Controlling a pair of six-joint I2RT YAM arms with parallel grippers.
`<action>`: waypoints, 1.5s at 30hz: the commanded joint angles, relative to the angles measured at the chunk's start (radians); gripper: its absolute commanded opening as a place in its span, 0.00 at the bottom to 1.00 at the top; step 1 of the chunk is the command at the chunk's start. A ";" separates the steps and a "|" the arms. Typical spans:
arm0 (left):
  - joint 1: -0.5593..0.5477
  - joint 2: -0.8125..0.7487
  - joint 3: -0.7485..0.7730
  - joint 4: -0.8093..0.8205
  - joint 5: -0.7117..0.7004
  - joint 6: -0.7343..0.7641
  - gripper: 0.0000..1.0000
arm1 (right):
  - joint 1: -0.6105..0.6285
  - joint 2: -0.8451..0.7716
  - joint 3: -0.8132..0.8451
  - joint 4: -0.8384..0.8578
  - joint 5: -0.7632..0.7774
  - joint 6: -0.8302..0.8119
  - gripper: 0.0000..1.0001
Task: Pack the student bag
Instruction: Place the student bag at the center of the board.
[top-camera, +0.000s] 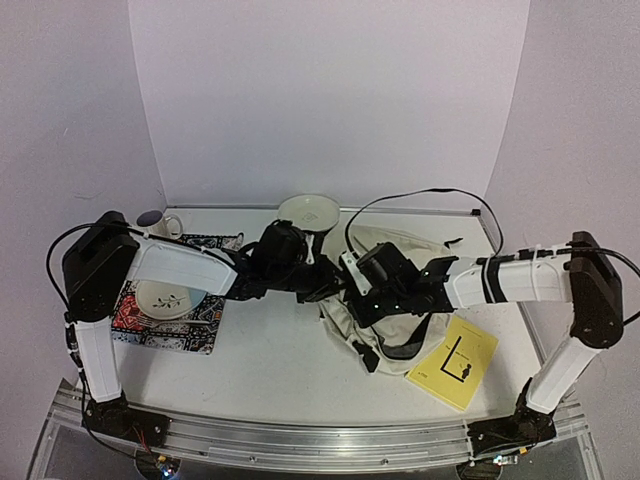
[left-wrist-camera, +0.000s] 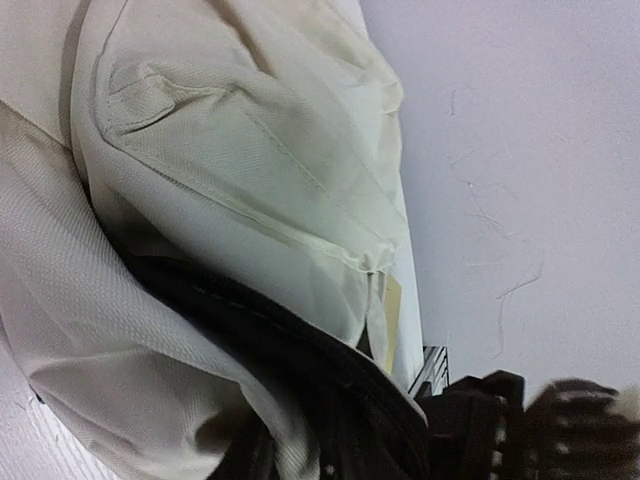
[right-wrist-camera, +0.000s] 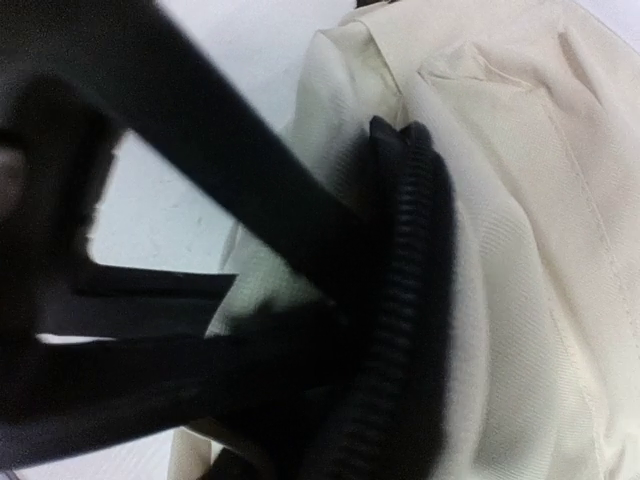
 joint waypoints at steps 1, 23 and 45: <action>0.000 -0.162 -0.016 0.125 -0.029 0.052 0.29 | -0.046 -0.084 -0.002 -0.075 0.198 -0.022 0.01; 0.017 -0.049 -0.032 -0.173 -0.375 0.416 0.82 | -0.307 -0.253 0.127 -0.130 0.339 0.008 0.00; -0.008 0.229 0.201 -0.212 -0.424 0.583 0.79 | -0.321 -0.210 0.205 -0.090 0.162 -0.019 0.00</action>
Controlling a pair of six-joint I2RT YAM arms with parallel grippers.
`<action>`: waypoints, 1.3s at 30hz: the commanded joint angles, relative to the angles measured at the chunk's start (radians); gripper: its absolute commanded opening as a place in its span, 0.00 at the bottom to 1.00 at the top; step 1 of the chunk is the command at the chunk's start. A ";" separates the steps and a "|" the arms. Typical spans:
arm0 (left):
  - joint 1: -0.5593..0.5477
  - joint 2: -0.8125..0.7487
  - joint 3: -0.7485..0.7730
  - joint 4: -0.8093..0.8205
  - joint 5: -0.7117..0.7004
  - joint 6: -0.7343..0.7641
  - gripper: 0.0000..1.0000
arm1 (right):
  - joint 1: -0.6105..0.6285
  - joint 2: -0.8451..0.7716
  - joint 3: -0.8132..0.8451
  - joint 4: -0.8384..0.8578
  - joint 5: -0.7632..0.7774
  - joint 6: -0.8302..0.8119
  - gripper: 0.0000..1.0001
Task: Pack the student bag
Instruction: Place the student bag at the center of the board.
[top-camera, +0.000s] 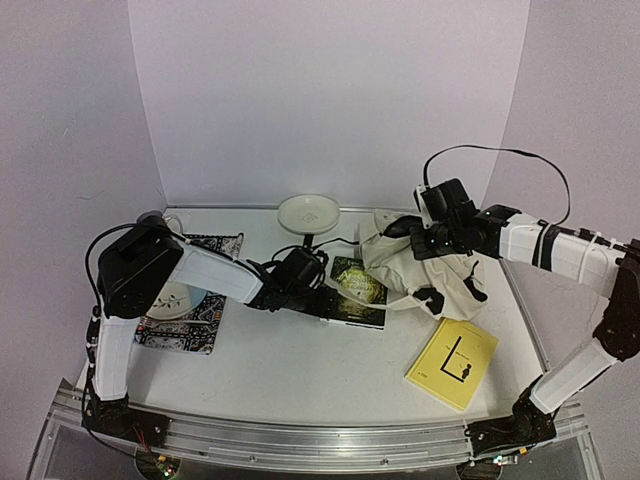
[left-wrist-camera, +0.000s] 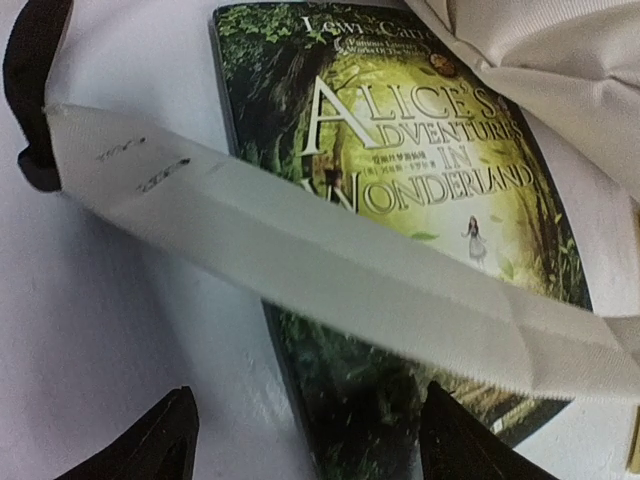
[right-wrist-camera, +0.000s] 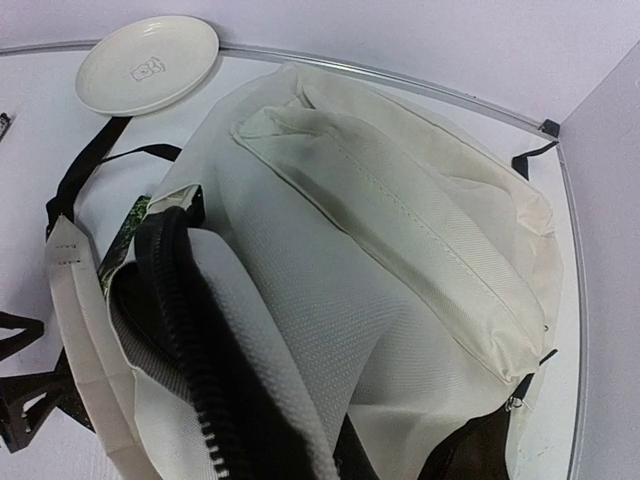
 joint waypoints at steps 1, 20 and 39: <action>0.000 0.049 0.126 0.001 -0.032 0.038 0.81 | -0.001 -0.024 0.059 0.134 -0.036 0.012 0.00; -0.036 0.139 -0.029 -0.428 -0.304 -0.096 0.90 | 0.000 0.055 0.054 0.161 -0.199 0.008 0.01; -0.037 -0.157 -0.165 -0.399 -0.241 -0.168 0.90 | -0.134 0.237 0.140 0.152 0.166 -0.067 0.03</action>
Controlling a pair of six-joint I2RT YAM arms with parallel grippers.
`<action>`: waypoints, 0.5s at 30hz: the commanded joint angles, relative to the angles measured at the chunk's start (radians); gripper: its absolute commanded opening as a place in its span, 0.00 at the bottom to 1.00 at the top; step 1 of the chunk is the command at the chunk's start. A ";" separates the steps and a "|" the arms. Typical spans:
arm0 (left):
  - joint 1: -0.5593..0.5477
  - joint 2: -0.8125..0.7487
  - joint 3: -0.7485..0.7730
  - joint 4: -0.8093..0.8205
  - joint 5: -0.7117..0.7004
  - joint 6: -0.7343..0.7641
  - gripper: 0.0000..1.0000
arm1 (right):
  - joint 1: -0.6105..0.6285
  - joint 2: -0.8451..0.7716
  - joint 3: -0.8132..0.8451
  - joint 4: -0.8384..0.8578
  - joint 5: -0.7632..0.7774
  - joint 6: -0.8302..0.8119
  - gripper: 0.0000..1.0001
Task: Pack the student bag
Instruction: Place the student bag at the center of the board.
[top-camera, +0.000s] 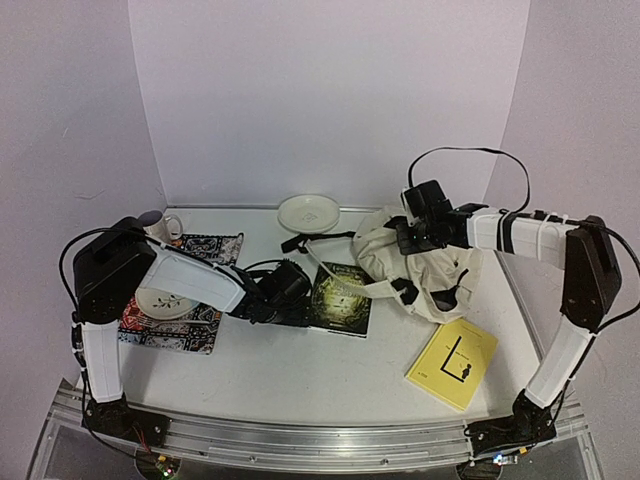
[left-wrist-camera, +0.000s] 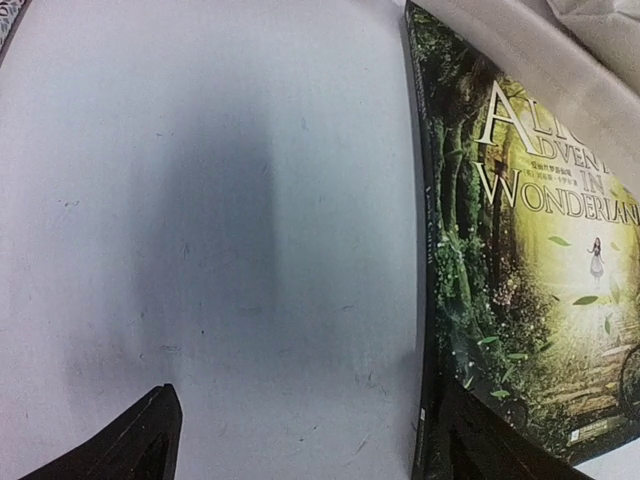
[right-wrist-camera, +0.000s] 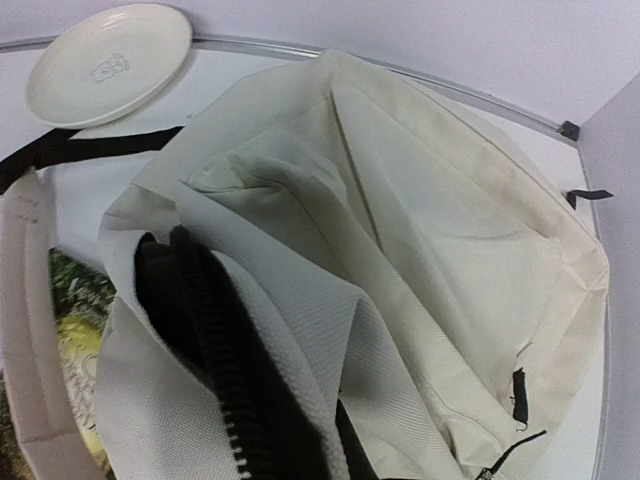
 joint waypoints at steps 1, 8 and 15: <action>0.007 -0.013 -0.009 -0.184 0.049 0.043 0.91 | -0.053 -0.015 0.022 0.037 0.176 -0.027 0.04; 0.011 -0.086 -0.055 -0.169 0.067 0.018 0.91 | -0.031 -0.095 -0.045 0.012 -0.149 -0.042 0.29; 0.023 -0.172 -0.010 -0.141 0.104 0.023 0.92 | 0.072 -0.174 -0.059 -0.027 -0.215 -0.012 0.54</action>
